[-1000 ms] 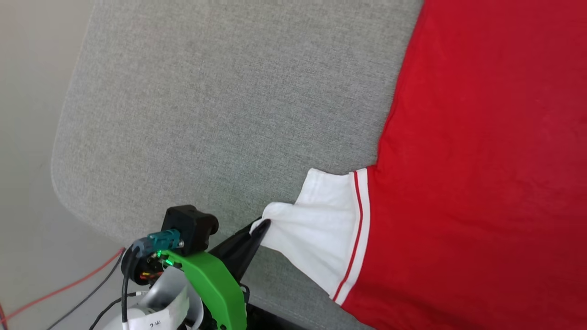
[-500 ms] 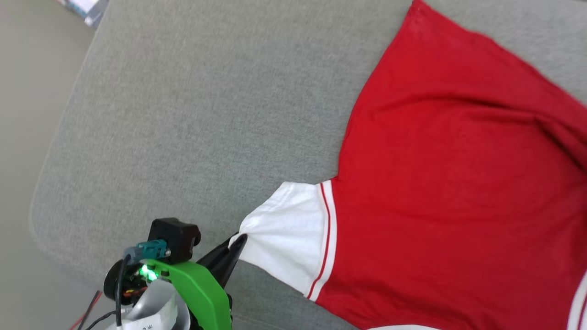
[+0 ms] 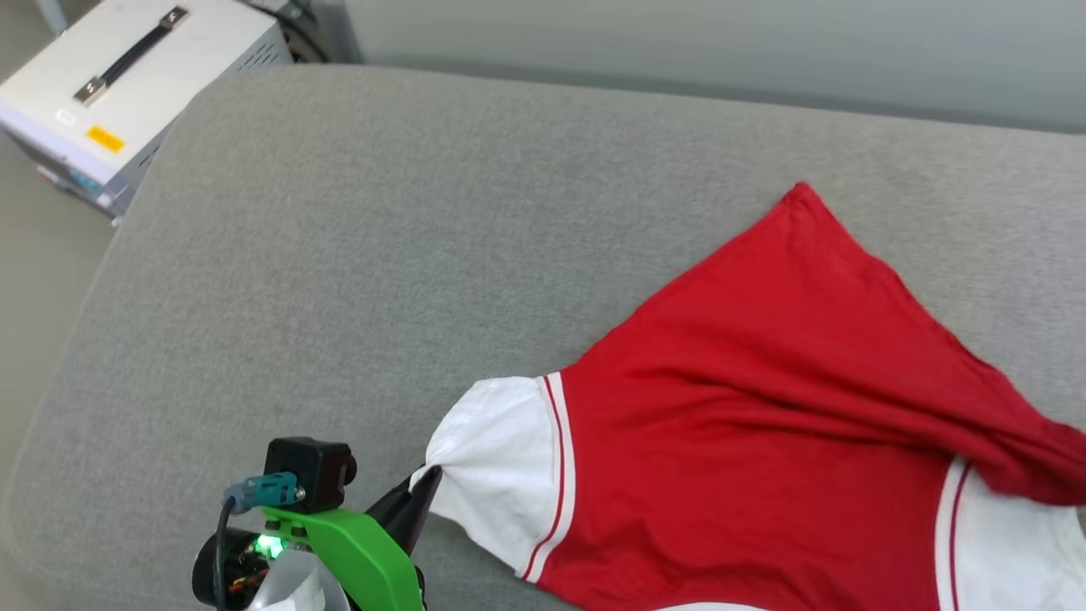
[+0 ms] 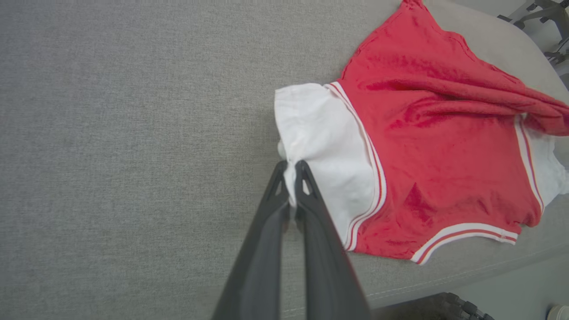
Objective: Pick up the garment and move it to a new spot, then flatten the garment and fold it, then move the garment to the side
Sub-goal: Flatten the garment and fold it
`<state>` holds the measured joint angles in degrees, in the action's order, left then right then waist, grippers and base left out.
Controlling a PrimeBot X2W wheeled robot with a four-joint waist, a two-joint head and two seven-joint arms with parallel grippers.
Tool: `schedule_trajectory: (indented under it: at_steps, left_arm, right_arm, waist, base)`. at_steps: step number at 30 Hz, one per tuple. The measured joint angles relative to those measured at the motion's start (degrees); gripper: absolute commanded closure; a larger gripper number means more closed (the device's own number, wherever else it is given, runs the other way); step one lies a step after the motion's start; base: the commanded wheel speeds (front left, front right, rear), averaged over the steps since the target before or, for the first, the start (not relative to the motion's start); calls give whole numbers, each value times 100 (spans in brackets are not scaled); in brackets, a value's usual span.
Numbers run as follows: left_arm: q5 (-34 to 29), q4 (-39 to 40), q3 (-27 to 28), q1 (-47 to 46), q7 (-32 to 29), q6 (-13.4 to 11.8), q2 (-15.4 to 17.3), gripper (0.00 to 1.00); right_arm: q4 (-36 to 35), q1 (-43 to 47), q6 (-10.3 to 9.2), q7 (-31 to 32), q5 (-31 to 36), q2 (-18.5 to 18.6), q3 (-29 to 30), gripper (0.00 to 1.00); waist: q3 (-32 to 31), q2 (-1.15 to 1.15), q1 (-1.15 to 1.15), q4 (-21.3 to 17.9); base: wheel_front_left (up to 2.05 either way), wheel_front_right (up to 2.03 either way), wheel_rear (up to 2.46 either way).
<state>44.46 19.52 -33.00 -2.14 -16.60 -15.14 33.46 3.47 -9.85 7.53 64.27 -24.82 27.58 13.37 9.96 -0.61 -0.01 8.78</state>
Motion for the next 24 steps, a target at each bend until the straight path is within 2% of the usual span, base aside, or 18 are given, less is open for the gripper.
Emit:
schedule_trajectory:
  at_steps: [8, 16, 17, 18, 24]
  left_arm:
    - [7, -207, 11, 39, 253, -26, -266, 100]
    - [44, -396, 79, 21, 498, -25, -448, 100]
    - [45, -404, 89, 16, 509, -24, -456, 100]
    - [48, -410, 97, 4, 530, -23, -463, 100]
    - [42, -379, 142, -99, 582, 5, -448, 100]
  right_arm:
    - [-528, 997, 0, 101, -83, -345, 207, 100]
    - [-479, 1453, 0, -9, -68, -610, 183, 100]
    - [-474, 1464, 0, -63, -93, -624, 140, 64]
    - [-476, 1466, 0, -156, -135, -625, 99, 0]
    - [-726, 1188, 0, -392, -466, -382, -120, 0]
  waist:
    - [-358, 0, 0, -411]
    - [-514, 0, 0, -623]
    - [-521, 0, 0, -638]
    - [-521, 0, 0, -648]
    - [-397, 0, 0, -615]
  base:
    - [0, 0, 0]
    - [0, 0, 0]
    - [0, 0, 0]
    - [0, 0, 0]
    - [0, 0, 0]
